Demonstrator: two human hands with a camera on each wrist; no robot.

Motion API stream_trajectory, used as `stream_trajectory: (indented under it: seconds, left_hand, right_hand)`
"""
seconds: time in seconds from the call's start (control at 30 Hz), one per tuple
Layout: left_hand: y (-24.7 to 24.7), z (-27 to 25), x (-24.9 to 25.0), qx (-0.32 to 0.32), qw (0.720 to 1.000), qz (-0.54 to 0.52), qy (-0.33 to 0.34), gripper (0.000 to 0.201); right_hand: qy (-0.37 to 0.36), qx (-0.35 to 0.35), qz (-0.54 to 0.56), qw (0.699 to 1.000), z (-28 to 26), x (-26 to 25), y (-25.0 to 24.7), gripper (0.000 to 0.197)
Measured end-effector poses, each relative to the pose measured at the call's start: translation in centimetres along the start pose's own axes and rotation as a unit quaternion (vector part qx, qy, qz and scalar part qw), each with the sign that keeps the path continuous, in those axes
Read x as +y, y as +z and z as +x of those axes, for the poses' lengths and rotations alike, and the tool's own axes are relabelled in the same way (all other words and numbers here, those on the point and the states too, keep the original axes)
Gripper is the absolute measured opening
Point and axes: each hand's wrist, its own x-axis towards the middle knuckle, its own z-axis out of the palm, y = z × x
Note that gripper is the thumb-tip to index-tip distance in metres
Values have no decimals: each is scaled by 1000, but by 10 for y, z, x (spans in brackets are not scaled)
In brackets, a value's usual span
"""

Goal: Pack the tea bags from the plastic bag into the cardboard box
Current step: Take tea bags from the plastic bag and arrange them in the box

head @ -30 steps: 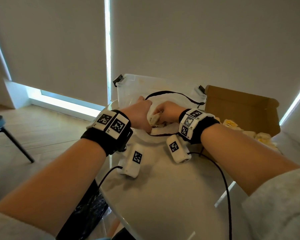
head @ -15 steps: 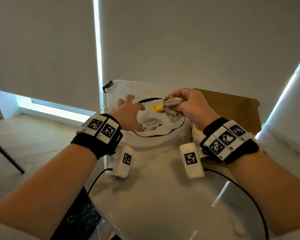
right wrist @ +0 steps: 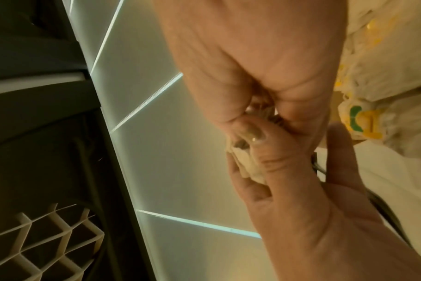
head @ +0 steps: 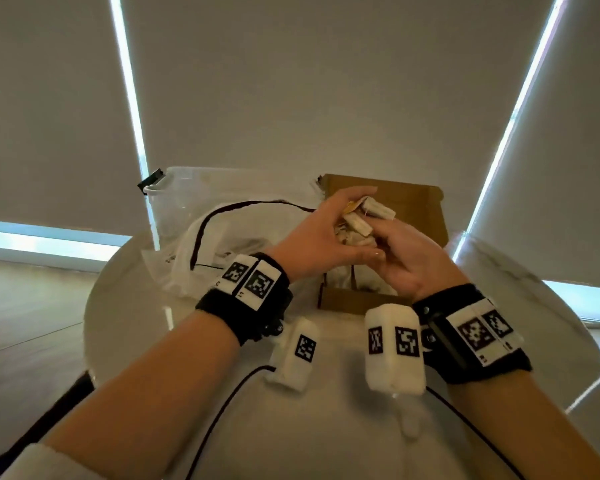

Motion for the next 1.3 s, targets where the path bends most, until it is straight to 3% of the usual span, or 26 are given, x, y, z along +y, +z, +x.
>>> stream_trajectory:
  seconds: [0.17,0.3,0.4,0.6,0.73,0.8,0.87,0.93,1.07,1.13,1.2,1.3]
  left_hand:
    - [22,10,-9,36,987,-127,-88,45]
    - [28,5,-15,64,950,-260,-161,23]
    - [27,3,-23,86,904,-355,-221,29]
    - [12,2,-23,162,803,-501,-278,9]
    - [7,0,-24,175,785,-515,-297,32]
    - [5,-1,-23,167,786,-515,-299,32]
    - [3,-3,-19,154,802,-498,-291,13]
    - [1,-5,-13,139,845,-435,-279,4]
    - [-2,-10,-9,87,926,-274,-245,27]
    - [1,-11,-7,63,950,-201,-229,34]
    - [5,-12,-5,46,967,-136,-210,33]
    - [10,-13,-4,30,976,-94,-196,24]
  right_hand:
    - [28,9,9,1000,-4,-7,-18,25]
    - [25,71,-107,991,-3,-3,-27,26]
    - [24,107,-192,975,2,3,-29,29]
    - [-9,160,-163,973,4,0,-34,29]
    - [-39,199,-221,954,4,1,-41,19]
    - [-54,212,-241,945,4,1,-44,30]
    - [-64,223,-246,941,5,0,-48,33]
    - [-66,227,-229,944,3,-3,-49,23]
    - [-58,241,-198,948,0,-8,-51,23]
    - [-24,235,-216,947,0,-8,-51,21]
    - [49,182,-210,959,-1,-8,-48,11]
    - [152,86,-98,980,-3,-8,-44,15]
